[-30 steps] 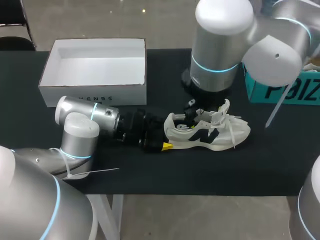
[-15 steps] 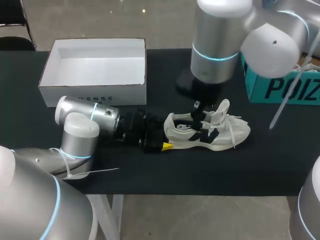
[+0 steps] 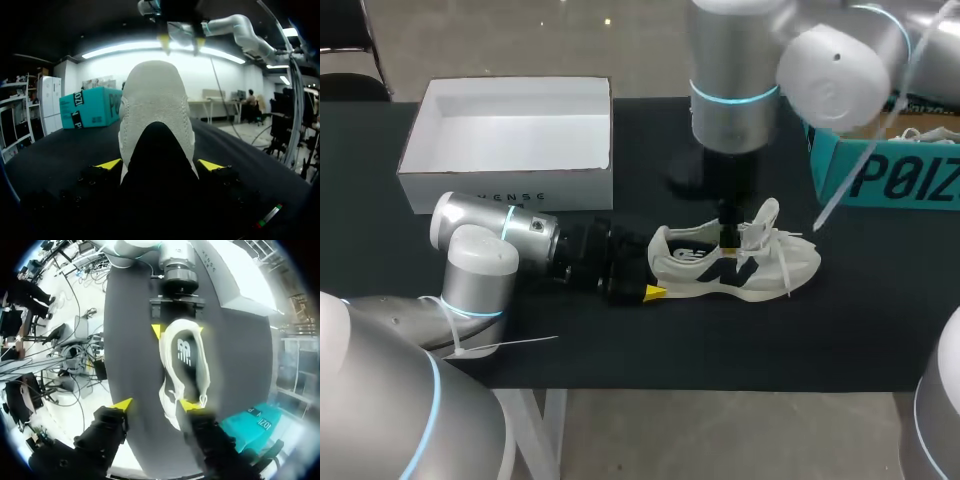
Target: Take the shoe out of the shoebox, open the shoe tongue, remove and reinsert the insole, then place the shoe into the shoebox
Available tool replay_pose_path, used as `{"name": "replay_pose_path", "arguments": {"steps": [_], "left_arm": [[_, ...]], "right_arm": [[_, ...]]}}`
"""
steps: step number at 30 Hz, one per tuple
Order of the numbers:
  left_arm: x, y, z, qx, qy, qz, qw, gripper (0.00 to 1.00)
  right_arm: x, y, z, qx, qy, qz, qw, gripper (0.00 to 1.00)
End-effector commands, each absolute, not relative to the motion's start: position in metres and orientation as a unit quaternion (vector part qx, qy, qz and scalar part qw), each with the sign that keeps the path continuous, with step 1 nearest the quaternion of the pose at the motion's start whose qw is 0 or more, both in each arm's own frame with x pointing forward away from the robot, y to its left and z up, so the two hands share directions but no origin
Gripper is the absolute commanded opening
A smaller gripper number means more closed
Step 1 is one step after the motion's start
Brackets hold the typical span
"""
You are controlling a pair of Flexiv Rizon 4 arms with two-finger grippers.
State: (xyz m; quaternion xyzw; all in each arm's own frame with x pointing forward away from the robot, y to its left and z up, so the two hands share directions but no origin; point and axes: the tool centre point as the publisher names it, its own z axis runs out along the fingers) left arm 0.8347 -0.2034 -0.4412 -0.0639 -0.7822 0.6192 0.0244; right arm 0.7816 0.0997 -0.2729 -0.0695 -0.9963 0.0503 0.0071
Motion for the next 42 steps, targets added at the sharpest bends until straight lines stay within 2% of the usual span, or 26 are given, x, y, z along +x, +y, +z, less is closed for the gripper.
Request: {"name": "replay_pose_path", "arguments": {"steps": [1, 7, 20, 24, 29, 42], "left_arm": [[0.831, -0.207, -0.451, -0.063, -0.782, 0.619, 0.023, 0.0], [0.831, -0.207, -0.451, -0.063, -0.782, 0.619, 0.023, 0.0], [0.831, -0.207, -0.451, -0.063, -0.782, 0.619, 0.023, 0.0], [0.831, -0.207, -0.451, -0.063, -0.782, 0.619, 0.023, 0.0], [0.831, -0.207, -0.451, -0.063, -0.782, 0.619, 0.023, 0.0], [0.831, -0.207, -0.451, -0.063, -0.782, 0.619, 0.023, 0.0]], "right_arm": [[0.802, 0.13, -0.287, -0.083, -0.989, 0.114, 0.042, 0.0], [0.816, 0.13, -0.303, -0.1, -0.988, 0.106, 0.048, 0.0], [0.835, 0.103, -0.325, -0.078, -0.995, 0.055, 0.012, 0.0], [0.834, 0.094, -0.331, -0.079, -0.996, 0.037, -0.004, 0.0], [0.835, 0.085, -0.336, -0.098, -0.994, -0.007, -0.055, 0.0], [0.863, 0.087, -0.36, -0.087, -0.995, 0.012, -0.044, 0.0]]}}
